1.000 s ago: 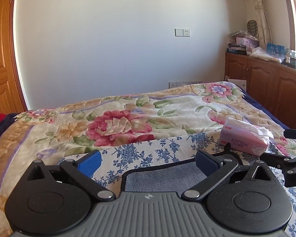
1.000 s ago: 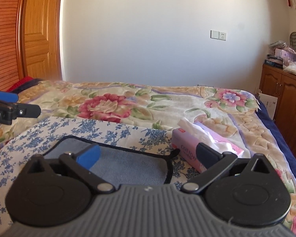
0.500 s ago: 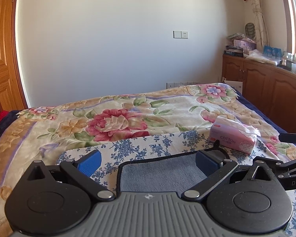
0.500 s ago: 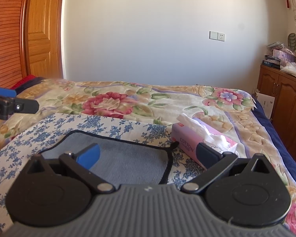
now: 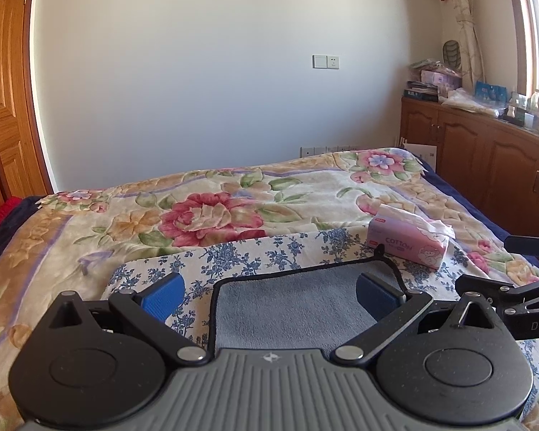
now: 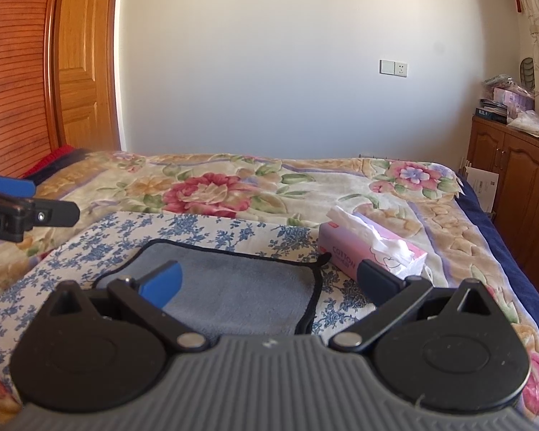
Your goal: Fold towel
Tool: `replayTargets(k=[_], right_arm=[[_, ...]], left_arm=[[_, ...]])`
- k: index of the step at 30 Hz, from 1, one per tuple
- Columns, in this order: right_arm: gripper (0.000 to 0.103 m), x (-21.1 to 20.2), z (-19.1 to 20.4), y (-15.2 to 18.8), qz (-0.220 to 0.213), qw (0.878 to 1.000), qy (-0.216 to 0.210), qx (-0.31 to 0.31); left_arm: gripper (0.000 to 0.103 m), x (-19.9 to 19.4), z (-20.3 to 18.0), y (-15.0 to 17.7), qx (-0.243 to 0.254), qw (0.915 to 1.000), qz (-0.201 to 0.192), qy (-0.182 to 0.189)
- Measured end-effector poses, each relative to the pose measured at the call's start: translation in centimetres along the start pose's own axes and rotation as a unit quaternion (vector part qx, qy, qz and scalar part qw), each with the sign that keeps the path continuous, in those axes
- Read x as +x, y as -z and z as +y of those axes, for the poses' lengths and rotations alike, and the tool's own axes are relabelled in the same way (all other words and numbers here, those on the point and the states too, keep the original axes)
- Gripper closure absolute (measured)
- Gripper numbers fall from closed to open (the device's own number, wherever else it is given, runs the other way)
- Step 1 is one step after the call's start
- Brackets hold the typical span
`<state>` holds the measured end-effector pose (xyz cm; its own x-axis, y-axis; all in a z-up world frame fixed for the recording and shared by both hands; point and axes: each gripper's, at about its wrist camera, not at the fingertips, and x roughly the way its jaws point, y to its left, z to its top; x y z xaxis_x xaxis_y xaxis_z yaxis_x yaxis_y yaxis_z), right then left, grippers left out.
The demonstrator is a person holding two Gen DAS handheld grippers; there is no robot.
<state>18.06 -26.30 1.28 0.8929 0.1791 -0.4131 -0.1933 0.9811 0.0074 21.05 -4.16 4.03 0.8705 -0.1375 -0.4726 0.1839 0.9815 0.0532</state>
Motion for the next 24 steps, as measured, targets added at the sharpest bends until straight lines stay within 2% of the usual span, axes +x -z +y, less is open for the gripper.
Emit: replayTargets(k=[11, 24], right_arm=[[0.000, -3.0, 1.1, -0.7, -0.005, 1.000, -0.004, -0.002], [0.000, -8.3, 2.5, -2.4, -0.031, 0.999, -0.008, -0.007]], left_arm=[[0.000, -4.2, -0.6, -0.4, -0.007, 0.9998, -0.016, -0.005], [0.000, -10.4, -1.1, -0.4, 0.003, 0.9992, -0.038, -0.012]])
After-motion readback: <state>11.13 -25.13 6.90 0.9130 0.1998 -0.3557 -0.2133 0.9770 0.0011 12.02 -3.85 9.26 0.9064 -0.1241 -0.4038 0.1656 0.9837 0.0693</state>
